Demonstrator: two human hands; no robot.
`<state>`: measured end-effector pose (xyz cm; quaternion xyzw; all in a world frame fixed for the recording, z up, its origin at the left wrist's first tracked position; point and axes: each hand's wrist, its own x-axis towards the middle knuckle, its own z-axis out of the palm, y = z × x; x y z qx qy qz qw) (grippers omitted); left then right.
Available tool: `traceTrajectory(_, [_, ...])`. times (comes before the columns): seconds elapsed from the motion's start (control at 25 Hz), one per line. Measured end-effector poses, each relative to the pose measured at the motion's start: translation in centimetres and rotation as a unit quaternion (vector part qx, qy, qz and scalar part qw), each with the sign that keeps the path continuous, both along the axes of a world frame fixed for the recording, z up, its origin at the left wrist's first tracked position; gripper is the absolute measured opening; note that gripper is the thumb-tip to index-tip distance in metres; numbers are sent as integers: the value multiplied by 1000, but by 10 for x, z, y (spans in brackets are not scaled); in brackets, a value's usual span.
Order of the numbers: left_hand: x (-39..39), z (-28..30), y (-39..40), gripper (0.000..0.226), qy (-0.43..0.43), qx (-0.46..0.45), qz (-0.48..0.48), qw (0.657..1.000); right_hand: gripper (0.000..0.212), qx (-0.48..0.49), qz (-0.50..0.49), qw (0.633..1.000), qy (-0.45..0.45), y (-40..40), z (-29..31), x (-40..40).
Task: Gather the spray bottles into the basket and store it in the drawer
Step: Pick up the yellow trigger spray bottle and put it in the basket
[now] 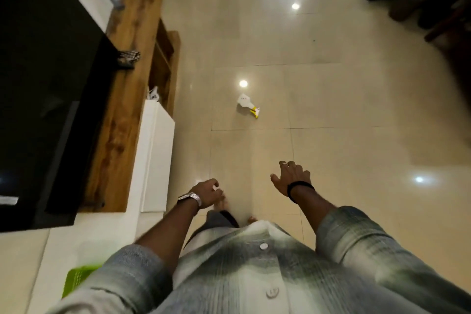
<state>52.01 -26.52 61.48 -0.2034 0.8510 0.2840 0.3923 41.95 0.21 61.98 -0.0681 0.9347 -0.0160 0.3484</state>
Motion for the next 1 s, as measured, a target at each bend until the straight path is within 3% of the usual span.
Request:
traceTrajectory(0.32, [-161,-11,10,38,44,35,-44,997,71,-17,-63,997,-32,19,-24,-80])
traceTrajectory(0.68, [-258,-54,-47,62,-105,22,-75,991,72,-49,-137,988,-50,-10,-36,-248])
traceTrajectory(1.0, [-427,-38,-34,50,-35,40,-42,998,70,-91,-166,980,-64,-34,-39,-376])
